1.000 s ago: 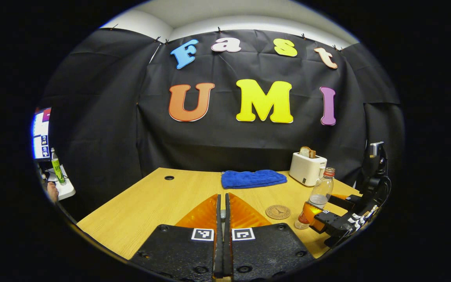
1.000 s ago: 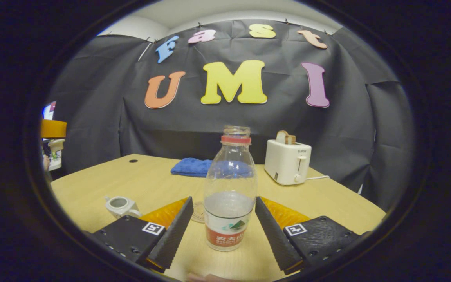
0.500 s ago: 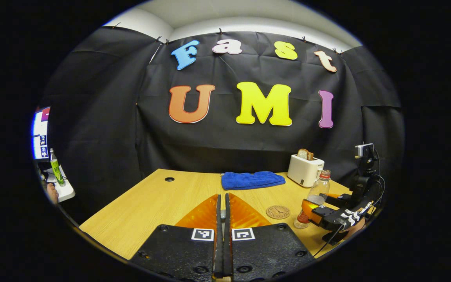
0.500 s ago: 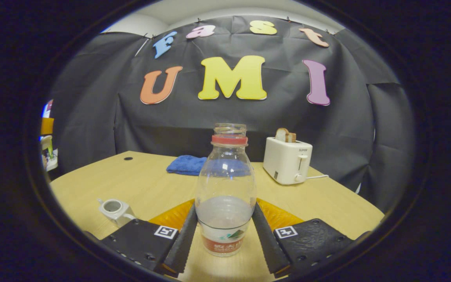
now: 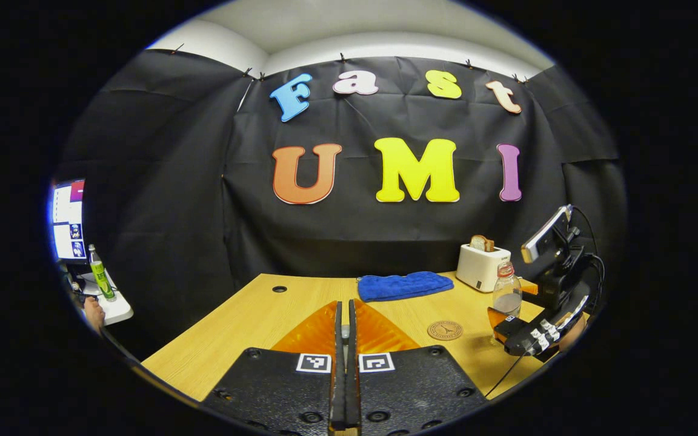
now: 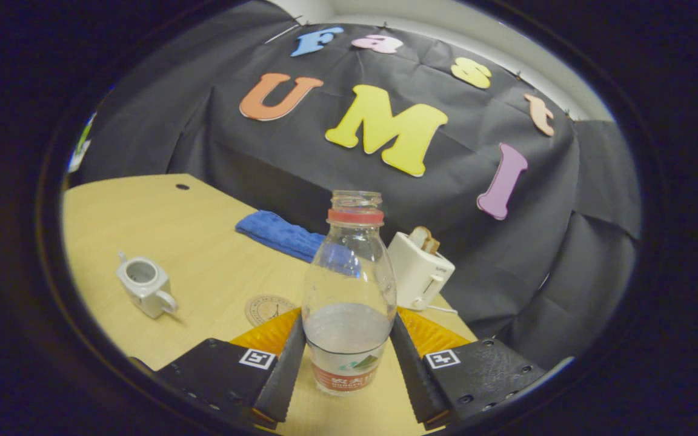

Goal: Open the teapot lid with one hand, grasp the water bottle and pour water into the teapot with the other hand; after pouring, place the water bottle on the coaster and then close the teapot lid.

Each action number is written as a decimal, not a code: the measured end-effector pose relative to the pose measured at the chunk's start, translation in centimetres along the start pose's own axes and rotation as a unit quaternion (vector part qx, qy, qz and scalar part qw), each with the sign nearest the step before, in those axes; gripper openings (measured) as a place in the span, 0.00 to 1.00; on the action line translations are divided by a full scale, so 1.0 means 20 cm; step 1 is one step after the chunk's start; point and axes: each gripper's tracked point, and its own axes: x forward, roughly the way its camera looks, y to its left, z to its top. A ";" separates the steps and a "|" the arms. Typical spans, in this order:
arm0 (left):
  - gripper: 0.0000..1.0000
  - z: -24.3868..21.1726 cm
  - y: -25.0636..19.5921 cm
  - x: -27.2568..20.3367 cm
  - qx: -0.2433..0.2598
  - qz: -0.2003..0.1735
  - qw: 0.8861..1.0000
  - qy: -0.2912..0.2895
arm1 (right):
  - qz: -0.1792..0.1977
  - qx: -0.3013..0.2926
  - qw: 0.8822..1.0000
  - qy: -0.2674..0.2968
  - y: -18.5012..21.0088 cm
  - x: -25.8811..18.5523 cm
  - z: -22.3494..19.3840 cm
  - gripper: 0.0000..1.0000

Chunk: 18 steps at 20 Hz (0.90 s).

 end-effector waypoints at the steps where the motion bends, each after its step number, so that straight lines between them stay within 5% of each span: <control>1: 0.02 -0.01 0.01 0.01 -0.001 0.001 1.000 0.002 | -0.006 -0.028 1.000 -0.001 0.00 0.00 0.00 0.74; 9: 0.03 -0.04 0.05 0.01 -0.044 -0.014 0.999 0.011 | -0.032 -0.220 0.975 -0.019 0.19 -0.01 0.04 0.75; 13: 0.03 -0.06 0.09 0.03 -0.042 -0.008 0.999 0.015 | -0.067 -0.324 0.942 -0.047 0.23 0.00 0.12 0.74; 18: 0.03 -0.08 0.10 0.04 -0.029 -0.008 0.999 0.024 | -0.109 -0.439 0.888 -0.089 0.30 0.02 0.18 0.74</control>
